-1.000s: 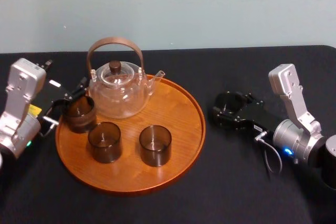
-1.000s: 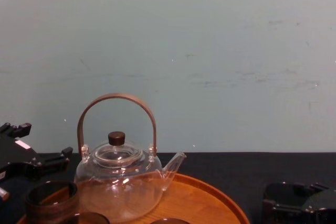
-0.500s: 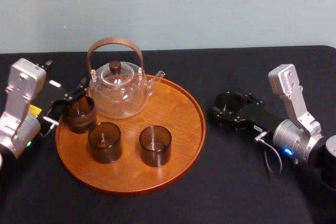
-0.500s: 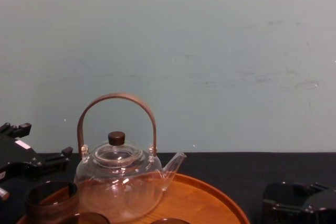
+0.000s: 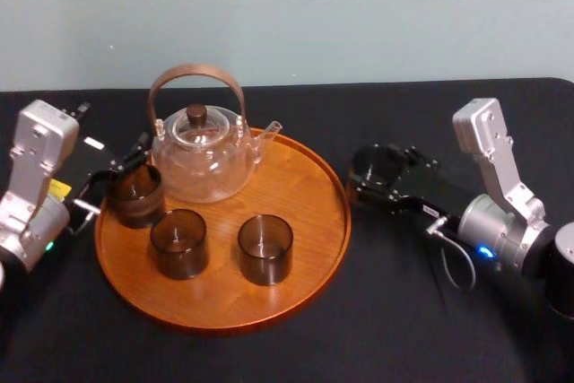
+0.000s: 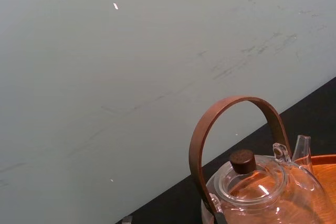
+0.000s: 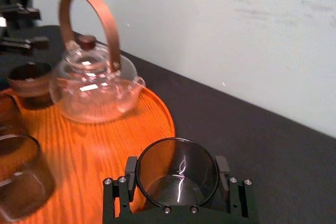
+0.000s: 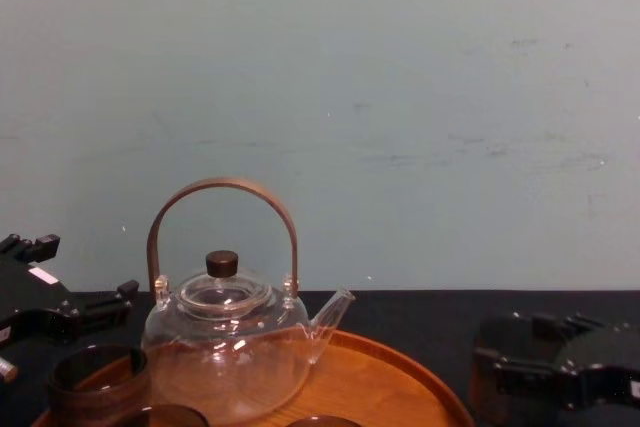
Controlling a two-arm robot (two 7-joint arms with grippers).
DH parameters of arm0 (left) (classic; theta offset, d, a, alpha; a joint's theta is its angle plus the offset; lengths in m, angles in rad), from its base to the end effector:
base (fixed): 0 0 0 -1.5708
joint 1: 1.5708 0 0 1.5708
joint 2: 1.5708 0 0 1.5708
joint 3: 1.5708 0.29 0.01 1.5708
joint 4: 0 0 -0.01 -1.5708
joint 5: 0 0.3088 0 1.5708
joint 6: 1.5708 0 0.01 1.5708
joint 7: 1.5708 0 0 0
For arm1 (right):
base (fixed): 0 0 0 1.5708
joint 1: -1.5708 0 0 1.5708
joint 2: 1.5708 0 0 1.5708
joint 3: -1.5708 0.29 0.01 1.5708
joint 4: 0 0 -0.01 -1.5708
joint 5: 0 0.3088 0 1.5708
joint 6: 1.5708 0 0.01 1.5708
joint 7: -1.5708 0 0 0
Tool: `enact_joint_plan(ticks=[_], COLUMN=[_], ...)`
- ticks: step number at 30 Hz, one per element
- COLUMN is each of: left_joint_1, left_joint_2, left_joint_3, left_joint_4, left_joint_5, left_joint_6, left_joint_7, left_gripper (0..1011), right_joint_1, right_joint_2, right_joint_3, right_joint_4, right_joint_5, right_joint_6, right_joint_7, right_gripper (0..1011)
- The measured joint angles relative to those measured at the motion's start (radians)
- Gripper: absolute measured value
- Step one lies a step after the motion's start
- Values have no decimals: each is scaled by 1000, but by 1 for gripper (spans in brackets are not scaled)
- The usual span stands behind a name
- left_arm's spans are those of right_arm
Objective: Pick up the glass from the table and place it on the tray.
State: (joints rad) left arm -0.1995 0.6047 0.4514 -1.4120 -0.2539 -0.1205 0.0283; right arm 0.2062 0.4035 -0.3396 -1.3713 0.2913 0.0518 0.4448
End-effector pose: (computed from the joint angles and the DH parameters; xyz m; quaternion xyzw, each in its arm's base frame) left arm 0.3581 0.0827 -0.3023 0.1415 -0.1325 0.5799 0.7913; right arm 0.3727 -0.0444 -0.3064 -0.1131 0.0157 -0.4300 0.8956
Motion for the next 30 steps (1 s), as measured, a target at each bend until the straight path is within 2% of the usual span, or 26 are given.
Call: enact_joint_plan(ticks=[6, 12, 21, 30], left_joint_1=[0, 0, 0, 0], left_joint_2=[0, 0, 0, 0], left_joint_3=[0, 0, 0, 0], left_joint_4=[0, 0, 0, 0], left_joint_5=[0, 0, 0, 0], left_joint_6=[0, 0, 0, 0], left_joint_7=[0, 0, 0, 0], left_gripper=[1001, 1001, 1001, 1001], right_joint_1=[21, 72, 162, 219], right_joint_2=[-1, -22, -72, -113], right_joint_3=[-26, -62, -115, -152], right_joint_4=[-28, -7, 95, 184], right_joint_5=[-6, -17, -35, -46], right_joint_6=[5, 9, 2, -11], right_joint_7=[11, 26, 47, 64], right_gripper=[903, 904, 903, 903])
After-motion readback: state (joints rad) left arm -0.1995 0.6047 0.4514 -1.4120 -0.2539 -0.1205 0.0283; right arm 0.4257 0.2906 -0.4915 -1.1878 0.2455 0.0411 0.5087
